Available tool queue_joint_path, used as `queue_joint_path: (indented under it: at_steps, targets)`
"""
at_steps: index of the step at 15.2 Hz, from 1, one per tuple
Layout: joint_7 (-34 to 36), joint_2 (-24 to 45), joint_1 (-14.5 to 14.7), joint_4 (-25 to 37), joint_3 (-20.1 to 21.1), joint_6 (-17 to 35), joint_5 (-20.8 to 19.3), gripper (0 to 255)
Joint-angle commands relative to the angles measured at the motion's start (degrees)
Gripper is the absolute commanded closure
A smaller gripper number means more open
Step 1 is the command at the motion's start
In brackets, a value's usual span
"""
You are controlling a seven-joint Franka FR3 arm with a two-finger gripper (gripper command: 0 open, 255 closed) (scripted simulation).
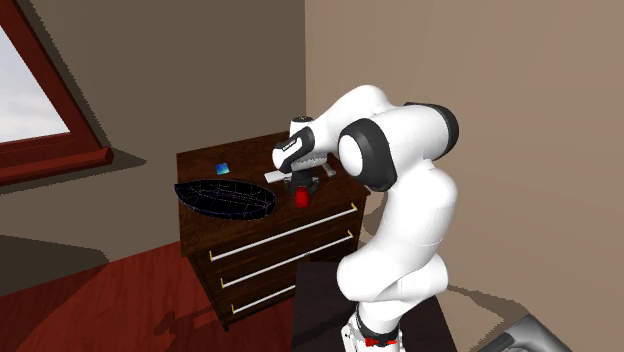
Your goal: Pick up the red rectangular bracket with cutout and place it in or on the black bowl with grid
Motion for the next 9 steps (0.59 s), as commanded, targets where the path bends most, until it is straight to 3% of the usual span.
queue_joint_path:
  at_steps: [1, 9]
  targets:
    - [0.0, 0.0, 0.0, 0.0, 0.0, 0.0, 0.0, 255]
    - [-0.4, -1.6, 0.0, 0.9, -0.1, -2.4, 0.6, 255]
